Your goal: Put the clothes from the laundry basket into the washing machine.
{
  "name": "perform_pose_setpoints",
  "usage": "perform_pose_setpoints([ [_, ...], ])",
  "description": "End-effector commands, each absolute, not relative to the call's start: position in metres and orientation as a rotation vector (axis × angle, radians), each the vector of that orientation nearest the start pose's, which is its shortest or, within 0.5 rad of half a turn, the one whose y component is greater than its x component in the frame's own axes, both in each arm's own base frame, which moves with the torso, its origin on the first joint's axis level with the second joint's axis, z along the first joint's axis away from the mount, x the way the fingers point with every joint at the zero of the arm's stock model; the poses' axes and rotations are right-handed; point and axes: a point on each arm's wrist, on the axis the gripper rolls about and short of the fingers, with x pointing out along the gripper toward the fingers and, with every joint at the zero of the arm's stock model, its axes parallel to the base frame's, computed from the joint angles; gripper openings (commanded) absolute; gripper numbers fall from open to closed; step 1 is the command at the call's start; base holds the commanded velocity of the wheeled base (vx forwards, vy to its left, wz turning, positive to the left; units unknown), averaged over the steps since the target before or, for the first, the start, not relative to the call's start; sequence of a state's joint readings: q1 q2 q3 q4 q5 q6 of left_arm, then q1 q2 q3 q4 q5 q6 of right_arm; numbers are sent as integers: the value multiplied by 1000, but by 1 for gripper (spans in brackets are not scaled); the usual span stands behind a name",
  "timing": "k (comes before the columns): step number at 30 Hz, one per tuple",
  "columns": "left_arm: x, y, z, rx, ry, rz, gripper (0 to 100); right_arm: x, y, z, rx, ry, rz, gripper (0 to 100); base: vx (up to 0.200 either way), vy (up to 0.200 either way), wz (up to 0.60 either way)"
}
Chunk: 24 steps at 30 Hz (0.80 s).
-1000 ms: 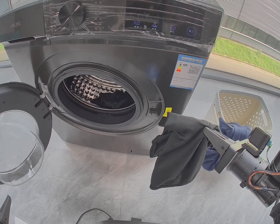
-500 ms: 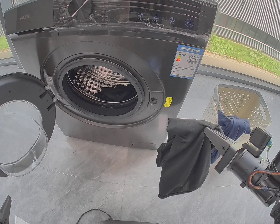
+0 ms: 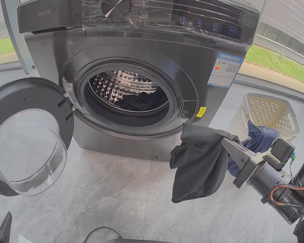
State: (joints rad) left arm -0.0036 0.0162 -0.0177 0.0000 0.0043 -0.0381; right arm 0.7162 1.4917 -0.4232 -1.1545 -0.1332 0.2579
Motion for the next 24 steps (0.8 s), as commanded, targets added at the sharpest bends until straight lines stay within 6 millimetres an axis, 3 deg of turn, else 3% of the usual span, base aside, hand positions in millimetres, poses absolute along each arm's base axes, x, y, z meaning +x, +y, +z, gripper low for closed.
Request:
perform_pose_setpoints([
  [1, -23, 0, 76, -38, -2, 2, 100, 174, 148, 191, 286, -4, 590, 0, 0, 0, 0],
  [13, -23, 0, 76, -38, -2, 2, 100, 175, 148, 190, 285, -1, 590, 0, 0, 0, 0],
  [19, -23, 0, 76, -38, -2, 2, 100, 175, 148, 190, 284, 0, 589, 0, -200, 0, 0],
  [24, -23, 0, 76, -38, -2, 2, 100, 174, 147, 189, 283, 3, 589, 0, 0, 0, 0],
])
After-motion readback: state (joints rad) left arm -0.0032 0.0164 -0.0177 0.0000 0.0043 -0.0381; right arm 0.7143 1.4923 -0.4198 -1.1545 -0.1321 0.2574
